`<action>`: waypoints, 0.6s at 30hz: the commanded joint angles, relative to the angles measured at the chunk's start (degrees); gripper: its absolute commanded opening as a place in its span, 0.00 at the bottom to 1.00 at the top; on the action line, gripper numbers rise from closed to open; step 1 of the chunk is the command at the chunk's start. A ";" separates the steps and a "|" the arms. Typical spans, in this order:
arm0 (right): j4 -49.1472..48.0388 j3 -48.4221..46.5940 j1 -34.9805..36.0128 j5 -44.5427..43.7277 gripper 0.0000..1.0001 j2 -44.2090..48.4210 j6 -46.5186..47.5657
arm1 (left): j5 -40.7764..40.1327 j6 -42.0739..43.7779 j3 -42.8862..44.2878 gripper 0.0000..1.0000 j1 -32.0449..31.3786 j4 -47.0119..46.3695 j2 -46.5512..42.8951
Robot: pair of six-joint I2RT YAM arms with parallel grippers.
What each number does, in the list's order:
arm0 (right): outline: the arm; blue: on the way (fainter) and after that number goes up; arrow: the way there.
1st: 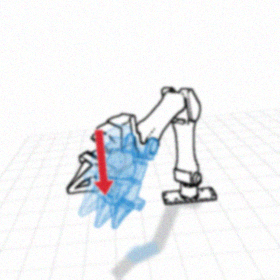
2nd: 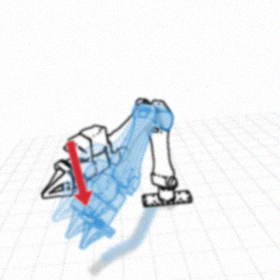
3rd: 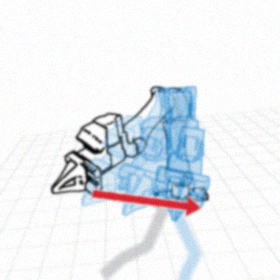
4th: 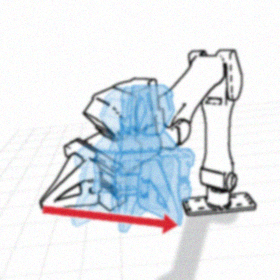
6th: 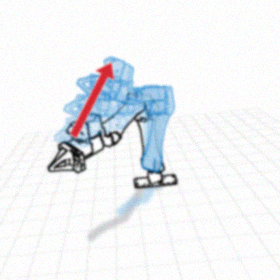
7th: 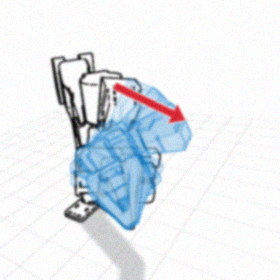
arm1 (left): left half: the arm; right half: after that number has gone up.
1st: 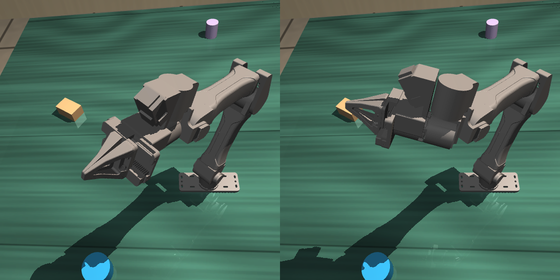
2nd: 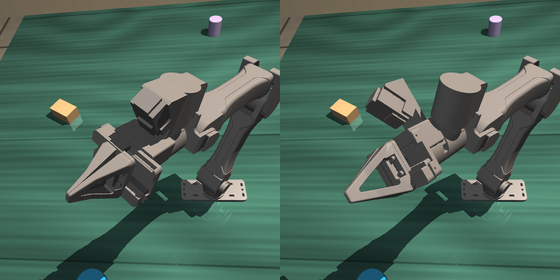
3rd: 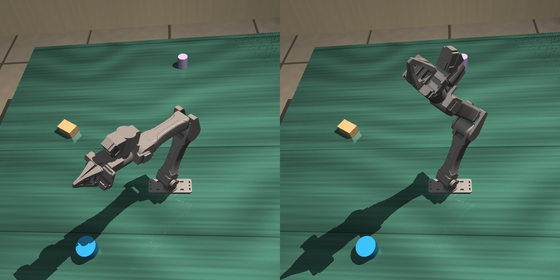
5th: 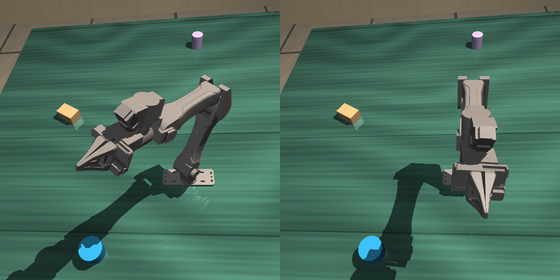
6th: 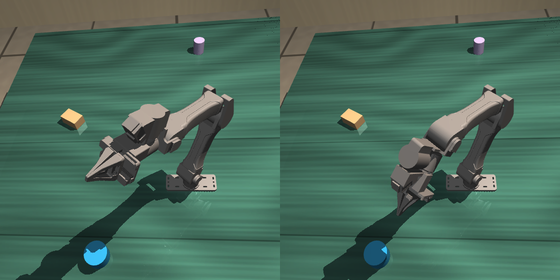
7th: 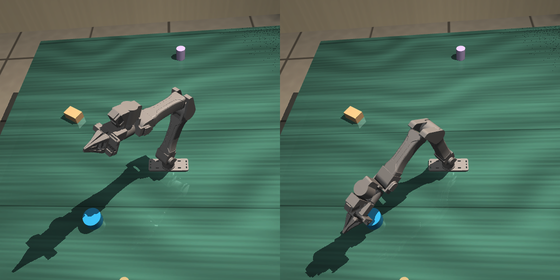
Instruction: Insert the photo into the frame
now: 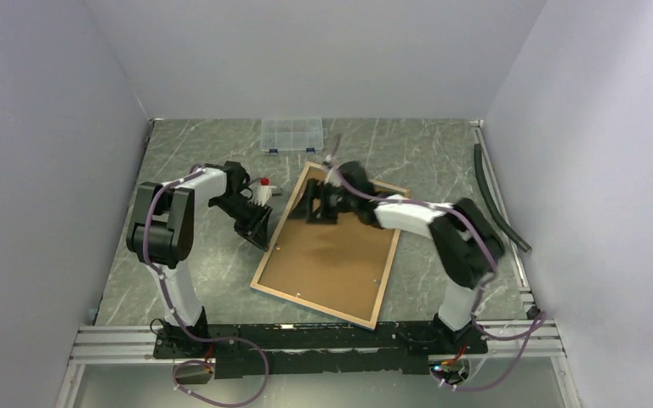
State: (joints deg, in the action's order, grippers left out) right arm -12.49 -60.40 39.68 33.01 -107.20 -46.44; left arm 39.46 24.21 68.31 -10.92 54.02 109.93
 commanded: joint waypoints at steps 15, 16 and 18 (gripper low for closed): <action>33.67 24.11 -27.27 -32.85 1.00 40.75 2.22 | -23.39 2.10 -5.75 0.33 -6.78 -12.17 -8.63; 33.04 24.52 -27.81 -32.20 1.00 40.08 2.53 | -24.00 2.21 -6.60 0.33 -7.84 -12.22 -9.24; 31.82 25.06 -28.46 -31.49 1.00 38.28 2.61 | -25.06 2.22 -7.69 0.32 -9.88 -12.11 -10.51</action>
State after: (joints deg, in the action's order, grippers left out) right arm 20.03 -35.55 12.21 2.76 -67.70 -44.56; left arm 19.62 25.82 63.51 -16.93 43.88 102.02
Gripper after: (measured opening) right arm 0.997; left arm 0.330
